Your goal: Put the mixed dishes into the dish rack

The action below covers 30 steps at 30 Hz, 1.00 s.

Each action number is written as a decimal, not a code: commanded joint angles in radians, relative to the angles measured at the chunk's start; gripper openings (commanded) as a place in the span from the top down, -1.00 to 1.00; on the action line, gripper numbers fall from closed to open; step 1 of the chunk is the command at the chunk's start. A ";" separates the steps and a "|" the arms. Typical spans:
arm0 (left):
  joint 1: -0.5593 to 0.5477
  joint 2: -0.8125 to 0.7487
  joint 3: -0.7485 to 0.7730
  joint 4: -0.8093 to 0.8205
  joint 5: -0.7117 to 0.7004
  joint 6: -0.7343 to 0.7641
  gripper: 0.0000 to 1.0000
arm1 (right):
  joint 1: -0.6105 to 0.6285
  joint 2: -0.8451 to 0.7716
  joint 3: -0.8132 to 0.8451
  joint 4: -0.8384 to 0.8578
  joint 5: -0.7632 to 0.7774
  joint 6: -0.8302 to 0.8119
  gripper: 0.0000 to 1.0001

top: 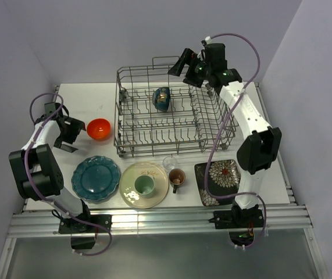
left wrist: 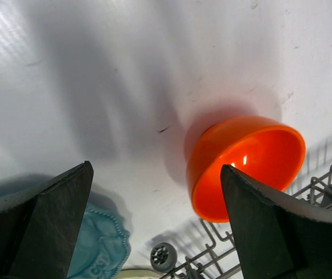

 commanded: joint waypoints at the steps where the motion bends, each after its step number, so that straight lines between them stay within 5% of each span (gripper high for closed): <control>1: 0.005 0.035 0.056 0.051 0.059 0.013 -0.95 | 0.011 -0.086 -0.052 0.005 -0.022 -0.027 -0.96; 17: 0.002 0.233 0.283 0.006 0.021 0.124 -0.87 | 0.186 -0.134 -0.046 -0.016 -0.017 -0.093 -0.95; 30: -0.028 0.134 0.161 0.147 0.056 0.239 -0.81 | 0.185 -0.130 -0.047 -0.051 0.007 -0.107 -0.93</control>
